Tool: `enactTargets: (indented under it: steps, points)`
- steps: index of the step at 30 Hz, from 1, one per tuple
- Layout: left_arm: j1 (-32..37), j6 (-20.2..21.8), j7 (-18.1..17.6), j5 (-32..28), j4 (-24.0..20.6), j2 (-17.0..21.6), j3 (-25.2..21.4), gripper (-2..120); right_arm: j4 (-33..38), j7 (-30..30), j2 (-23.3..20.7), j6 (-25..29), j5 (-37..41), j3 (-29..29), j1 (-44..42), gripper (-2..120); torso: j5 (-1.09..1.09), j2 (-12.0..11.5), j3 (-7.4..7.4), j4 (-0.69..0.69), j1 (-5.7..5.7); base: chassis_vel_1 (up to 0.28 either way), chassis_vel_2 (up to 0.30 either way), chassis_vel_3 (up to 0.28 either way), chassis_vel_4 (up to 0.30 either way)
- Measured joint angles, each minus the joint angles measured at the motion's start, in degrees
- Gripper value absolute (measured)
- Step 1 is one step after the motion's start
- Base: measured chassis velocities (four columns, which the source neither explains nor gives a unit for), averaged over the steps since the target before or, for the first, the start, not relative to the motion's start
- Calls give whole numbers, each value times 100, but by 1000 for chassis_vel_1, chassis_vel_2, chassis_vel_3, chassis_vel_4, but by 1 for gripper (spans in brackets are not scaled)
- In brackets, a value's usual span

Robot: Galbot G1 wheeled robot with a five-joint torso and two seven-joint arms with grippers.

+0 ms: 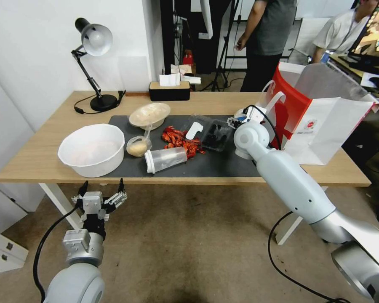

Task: Pick up the trash from the table and place it into the takeout bag.

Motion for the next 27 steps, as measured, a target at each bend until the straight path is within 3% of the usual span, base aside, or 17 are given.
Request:
enactTargets:
  steps: [27]
  points:
    - [-27, 1, -1, -22, 43, 28, 33, 100, -936, 42, 290, 25, 357, 132, 412, 100, 0, 0, 0, 0, 0, 0, 0, 0, 0]
